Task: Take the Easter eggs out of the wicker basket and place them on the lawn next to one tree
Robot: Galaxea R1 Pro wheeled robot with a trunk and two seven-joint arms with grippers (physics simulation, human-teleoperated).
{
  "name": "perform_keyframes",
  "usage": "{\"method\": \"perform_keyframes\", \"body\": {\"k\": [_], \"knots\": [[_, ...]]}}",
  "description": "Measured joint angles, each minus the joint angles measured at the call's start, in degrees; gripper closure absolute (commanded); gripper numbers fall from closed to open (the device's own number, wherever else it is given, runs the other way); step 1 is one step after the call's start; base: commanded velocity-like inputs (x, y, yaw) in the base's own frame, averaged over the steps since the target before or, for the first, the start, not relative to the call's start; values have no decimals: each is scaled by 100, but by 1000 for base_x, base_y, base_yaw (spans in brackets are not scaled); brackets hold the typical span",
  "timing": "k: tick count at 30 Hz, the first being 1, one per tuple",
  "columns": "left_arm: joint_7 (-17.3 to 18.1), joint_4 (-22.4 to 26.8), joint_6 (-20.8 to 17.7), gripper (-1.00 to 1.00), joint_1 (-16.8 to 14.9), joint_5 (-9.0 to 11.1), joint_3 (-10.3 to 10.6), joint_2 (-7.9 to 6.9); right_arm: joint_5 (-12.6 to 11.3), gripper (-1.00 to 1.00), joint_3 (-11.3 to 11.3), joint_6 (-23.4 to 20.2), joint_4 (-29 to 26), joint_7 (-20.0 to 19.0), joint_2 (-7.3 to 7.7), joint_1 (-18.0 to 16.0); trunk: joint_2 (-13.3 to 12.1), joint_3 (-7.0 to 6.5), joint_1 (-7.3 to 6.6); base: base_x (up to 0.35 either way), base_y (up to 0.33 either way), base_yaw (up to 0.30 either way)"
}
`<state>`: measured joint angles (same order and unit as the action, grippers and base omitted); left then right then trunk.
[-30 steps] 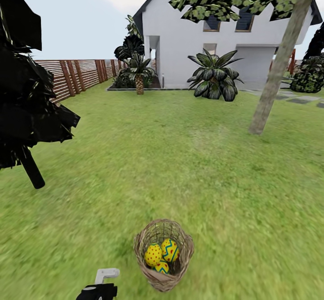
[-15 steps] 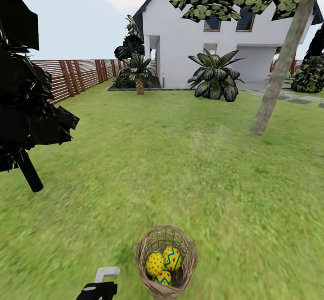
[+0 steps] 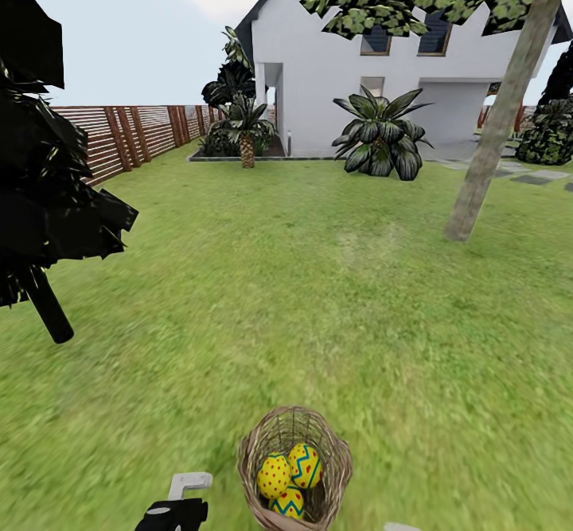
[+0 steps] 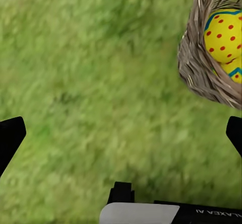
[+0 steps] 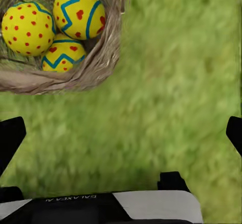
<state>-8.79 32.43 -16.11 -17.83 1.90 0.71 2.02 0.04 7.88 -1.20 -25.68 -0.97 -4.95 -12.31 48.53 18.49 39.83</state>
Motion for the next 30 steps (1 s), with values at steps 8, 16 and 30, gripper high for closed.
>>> {"method": "perform_keyframes", "body": {"k": [8, 16, 30], "knots": [[13, 32, 0, -100, 0, -1, 0, 0, -23, -100, -3, -2198, -2974, -34, -44, 718, 0, 0, 0, 1, 0, 0], [-17, 41, 0, -100, 0, -7, 0, 0, -36, -100, -26, -3502, -4268, -27, -61, 750, 0, 0, -1, 25, 0, 0], [-42, 75, 0, -100, 8, 0, -13, -8, -25, -100, -37, -3634, -3044, 34, -73, -538, -1, 0, 0, 40, 0, 0]]}}
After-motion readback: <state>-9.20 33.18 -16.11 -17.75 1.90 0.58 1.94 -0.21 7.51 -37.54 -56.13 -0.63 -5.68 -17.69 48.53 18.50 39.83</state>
